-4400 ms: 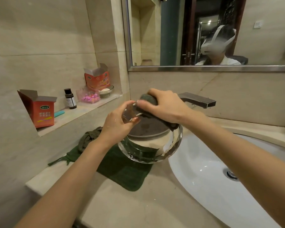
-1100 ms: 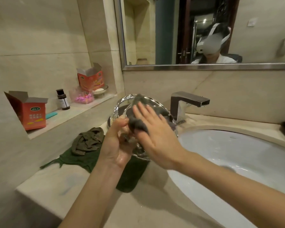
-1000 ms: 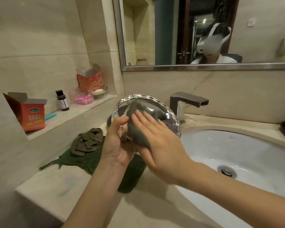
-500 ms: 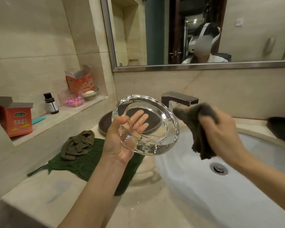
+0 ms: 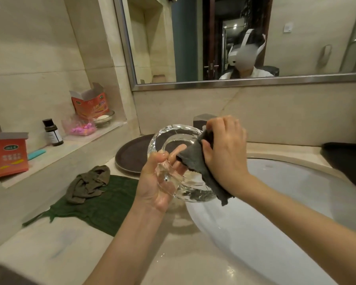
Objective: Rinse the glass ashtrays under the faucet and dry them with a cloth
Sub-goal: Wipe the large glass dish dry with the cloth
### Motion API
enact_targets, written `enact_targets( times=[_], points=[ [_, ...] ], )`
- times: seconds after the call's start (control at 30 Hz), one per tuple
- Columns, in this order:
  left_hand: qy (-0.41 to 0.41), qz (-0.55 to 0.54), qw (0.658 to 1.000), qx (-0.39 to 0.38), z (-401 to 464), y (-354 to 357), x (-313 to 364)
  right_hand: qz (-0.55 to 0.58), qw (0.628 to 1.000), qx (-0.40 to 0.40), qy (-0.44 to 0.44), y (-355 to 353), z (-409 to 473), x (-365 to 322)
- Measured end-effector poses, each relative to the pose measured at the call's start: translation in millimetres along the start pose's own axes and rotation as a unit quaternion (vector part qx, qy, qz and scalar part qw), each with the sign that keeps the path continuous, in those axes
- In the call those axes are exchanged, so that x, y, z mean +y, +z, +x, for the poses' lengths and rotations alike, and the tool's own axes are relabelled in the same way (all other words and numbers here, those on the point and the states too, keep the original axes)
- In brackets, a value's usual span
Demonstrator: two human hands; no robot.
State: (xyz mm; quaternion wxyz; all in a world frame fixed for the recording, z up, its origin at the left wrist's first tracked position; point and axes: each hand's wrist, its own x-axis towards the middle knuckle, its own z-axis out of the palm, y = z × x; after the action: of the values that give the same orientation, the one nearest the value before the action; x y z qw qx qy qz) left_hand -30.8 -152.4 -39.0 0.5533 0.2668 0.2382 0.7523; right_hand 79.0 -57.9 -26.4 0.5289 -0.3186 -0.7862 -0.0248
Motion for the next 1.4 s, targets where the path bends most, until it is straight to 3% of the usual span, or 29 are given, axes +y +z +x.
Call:
enact_targets(
  times=[0.13, 0.2, 0.27, 0.37, 0.47, 0.53, 0.63, 0.7, 0.9, 1.07, 1.13, 1.27, 1.33, 1.4],
  points=[
    [-0.021, -0.011, 1.000, -0.015, 2.4, -12.0, -0.2, 0.131, 0.985, -0.100, -0.055, -14.6, -33.3, -20.9],
    [-0.031, -0.004, 1.000, -0.001, 3.4, -17.8, 1.2, 0.112, 0.977, -0.126, -0.128, -16.1, -51.4, -28.5],
    [-0.035, 0.006, 0.999, -0.004, 1.1, -19.6, 2.4, 0.055, 0.975, -0.165, -0.138, -8.8, -44.1, -24.8],
    [-0.018, 0.046, 0.998, -0.030, -6.7, -11.1, 0.0, 0.005, 0.970, -0.243, 0.019, 14.9, -12.3, 6.5],
    [0.007, 0.106, 0.994, -0.035, -12.5, -1.6, -3.7, 0.140, 0.950, -0.197, 0.199, 31.1, -6.9, 40.2],
    [0.012, 0.134, 0.989, -0.059, -12.4, 1.3, -5.6, 0.257, 0.888, -0.164, 0.344, 32.3, -16.7, 42.8],
    [0.015, 0.161, 0.985, -0.052, -13.4, 0.9, -6.7, 0.428, 0.707, -0.141, 0.545, 21.4, -26.3, 40.1],
    [0.029, 0.173, 0.982, -0.066, -15.8, 2.9, -7.0, 0.487, 0.626, -0.142, 0.592, 16.6, -33.9, 38.7],
    [0.075, 0.199, 0.971, -0.111, -17.9, 6.7, -9.0, 0.592, 0.506, -0.115, 0.617, 7.5, -57.1, 30.6],
    [0.112, 0.130, 0.983, -0.062, -10.7, 16.0, -18.5, 0.640, 0.426, -0.088, 0.634, 2.2, -65.6, 7.7],
    [0.123, 0.125, 0.983, -0.055, -10.2, 17.8, -20.5, 0.647, 0.433, -0.079, 0.623, 3.1, -60.8, 5.0],
    [0.110, 0.161, 0.978, -0.074, -11.1, 13.2, -21.6, 0.635, 0.502, -0.089, 0.581, 4.7, -49.0, 11.0],
    [0.092, 0.180, 0.976, -0.079, -11.0, 12.9, -20.9, 0.612, 0.553, -0.077, 0.560, -0.7, -40.0, 19.0],
    [0.066, 0.179, 0.979, -0.065, -9.1, 14.0, -17.9, 0.568, 0.629, -0.057, 0.528, -11.0, -29.3, 31.2]
  ],
)
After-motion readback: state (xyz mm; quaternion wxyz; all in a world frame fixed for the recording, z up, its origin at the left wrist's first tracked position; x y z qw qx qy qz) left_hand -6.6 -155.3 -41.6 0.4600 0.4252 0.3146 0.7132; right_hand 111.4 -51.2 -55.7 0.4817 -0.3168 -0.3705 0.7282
